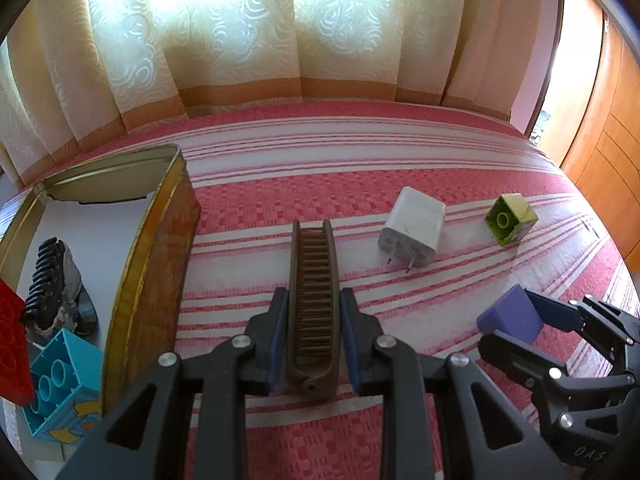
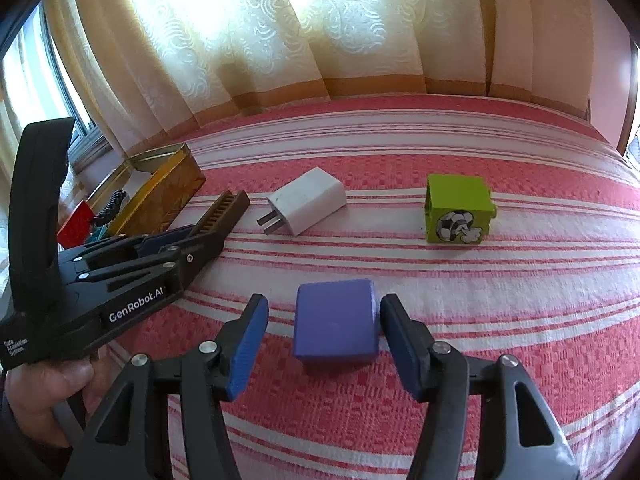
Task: Organize rigid objects
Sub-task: 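Lift the comb with left gripper while right lifts the purple block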
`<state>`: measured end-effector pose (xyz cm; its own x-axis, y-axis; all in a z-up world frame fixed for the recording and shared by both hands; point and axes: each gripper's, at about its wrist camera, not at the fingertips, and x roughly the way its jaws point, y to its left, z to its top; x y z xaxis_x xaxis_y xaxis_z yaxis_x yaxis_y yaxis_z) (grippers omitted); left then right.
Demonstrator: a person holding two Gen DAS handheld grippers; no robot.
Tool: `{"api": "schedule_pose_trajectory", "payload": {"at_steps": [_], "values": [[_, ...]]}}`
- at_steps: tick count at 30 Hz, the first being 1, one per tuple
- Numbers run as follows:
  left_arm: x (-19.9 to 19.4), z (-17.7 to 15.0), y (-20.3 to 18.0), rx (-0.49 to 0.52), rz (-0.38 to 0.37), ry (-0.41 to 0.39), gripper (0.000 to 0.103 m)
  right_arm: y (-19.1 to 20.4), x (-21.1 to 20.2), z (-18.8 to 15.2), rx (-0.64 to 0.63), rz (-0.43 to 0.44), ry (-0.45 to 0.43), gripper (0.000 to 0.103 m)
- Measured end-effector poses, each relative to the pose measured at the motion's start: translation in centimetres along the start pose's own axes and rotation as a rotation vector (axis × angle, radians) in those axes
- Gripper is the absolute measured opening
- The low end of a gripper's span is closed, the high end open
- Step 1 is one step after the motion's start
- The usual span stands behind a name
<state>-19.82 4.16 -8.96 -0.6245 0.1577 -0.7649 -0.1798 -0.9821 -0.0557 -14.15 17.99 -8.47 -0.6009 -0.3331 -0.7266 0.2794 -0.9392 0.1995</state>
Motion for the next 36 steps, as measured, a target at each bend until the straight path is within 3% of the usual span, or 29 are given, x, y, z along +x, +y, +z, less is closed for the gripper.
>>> {"api": "schedule_pose_trajectory", "payload": {"at_steps": [5,7,15,36], "values": [[-0.3,-0.4,-0.2,0.009,-0.001,0.0,0.024,0.7,0.1,-0.1,-0.042,-0.07,0.011,0.052],[-0.5,-0.6,-0.1,0.006,-0.008,0.0,0.024,1.1,0.2,-0.1,-0.061,-0.097,0.015,0.043],[-1.8,-1.7,-0.1,-0.005,-0.031,-0.023,0.024,0.6,-0.1,-0.1,-0.045,-0.068,0.0,0.043],[-6.1,-3.4,-0.1,-0.014,0.028,-0.197,0.024,0.6,-3.6,-0.7,-0.019,-0.072,-0.205,0.043]]}}
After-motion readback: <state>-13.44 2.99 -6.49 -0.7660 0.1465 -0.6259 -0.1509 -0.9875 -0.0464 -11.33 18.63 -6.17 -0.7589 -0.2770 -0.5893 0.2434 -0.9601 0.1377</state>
